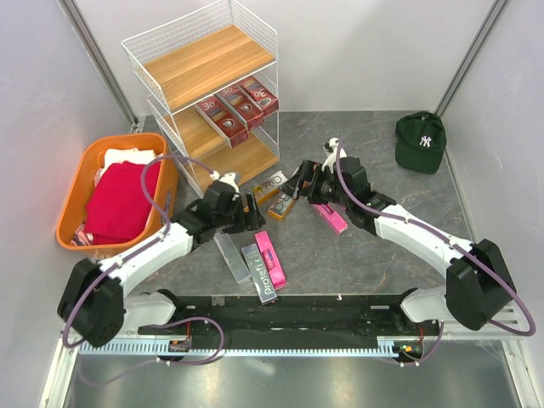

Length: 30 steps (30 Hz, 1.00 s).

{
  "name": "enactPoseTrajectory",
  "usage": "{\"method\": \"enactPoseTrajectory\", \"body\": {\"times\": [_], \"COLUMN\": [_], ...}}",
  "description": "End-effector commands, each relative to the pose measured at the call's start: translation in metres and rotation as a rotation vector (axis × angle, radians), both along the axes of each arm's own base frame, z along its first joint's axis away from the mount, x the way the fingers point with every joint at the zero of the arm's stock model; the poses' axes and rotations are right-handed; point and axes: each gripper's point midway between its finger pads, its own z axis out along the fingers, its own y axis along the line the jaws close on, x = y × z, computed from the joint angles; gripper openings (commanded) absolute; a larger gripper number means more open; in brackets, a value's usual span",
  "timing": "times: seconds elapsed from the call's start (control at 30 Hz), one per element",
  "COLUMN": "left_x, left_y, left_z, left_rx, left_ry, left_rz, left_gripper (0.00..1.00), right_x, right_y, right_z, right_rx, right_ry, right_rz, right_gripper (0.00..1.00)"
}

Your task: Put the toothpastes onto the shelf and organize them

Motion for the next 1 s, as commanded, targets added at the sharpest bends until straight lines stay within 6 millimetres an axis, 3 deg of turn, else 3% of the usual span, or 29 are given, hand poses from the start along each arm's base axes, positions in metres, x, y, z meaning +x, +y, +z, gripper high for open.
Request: {"method": "enactPoseTrajectory", "body": {"times": [0.0,0.17,0.37,0.57,0.6,0.7,0.83,0.97], "left_x": [-0.009,-0.011,-0.010,-0.014,-0.014,-0.014,-0.009,-0.002], "left_y": [-0.040,-0.051,-0.054,-0.068,-0.071,-0.078,-0.079,-0.077], "left_z": [-0.011,-0.046,-0.067,-0.086,-0.084,-0.078,-0.057,-0.019], "left_rx": [-0.068,-0.013,0.022,0.054,0.045,0.021,-0.009,-0.058], "left_ry": [0.053,0.151,0.204,0.244,0.242,0.227,0.170,0.065], "left_rz": [-0.074,-0.066,-0.051,-0.102,-0.111,-0.130,-0.135,-0.122], "left_gripper": [0.84,0.84,0.81,0.60,0.51,0.40,0.35,0.33], "right_x": [-0.016,-0.026,-0.027,-0.026,-0.026,-0.026,-0.024,-0.026], "right_y": [-0.021,-0.026,-0.031,-0.032,-0.032,-0.034,-0.035,-0.037], "right_z": [-0.046,-0.062,-0.065,-0.068,-0.067,-0.065,-0.061,-0.062], "right_rx": [-0.128,-0.140,-0.156,-0.166,-0.168,-0.175,-0.176,-0.189], "right_ry": [0.058,0.092,0.092,0.095,0.094,0.084,0.069,0.076], "right_rz": [-0.006,-0.004,-0.018,-0.021,-0.022,-0.028,-0.031,-0.031], "right_gripper": [0.98,0.98,0.98,0.98,0.98,0.98,0.98,0.98]}}
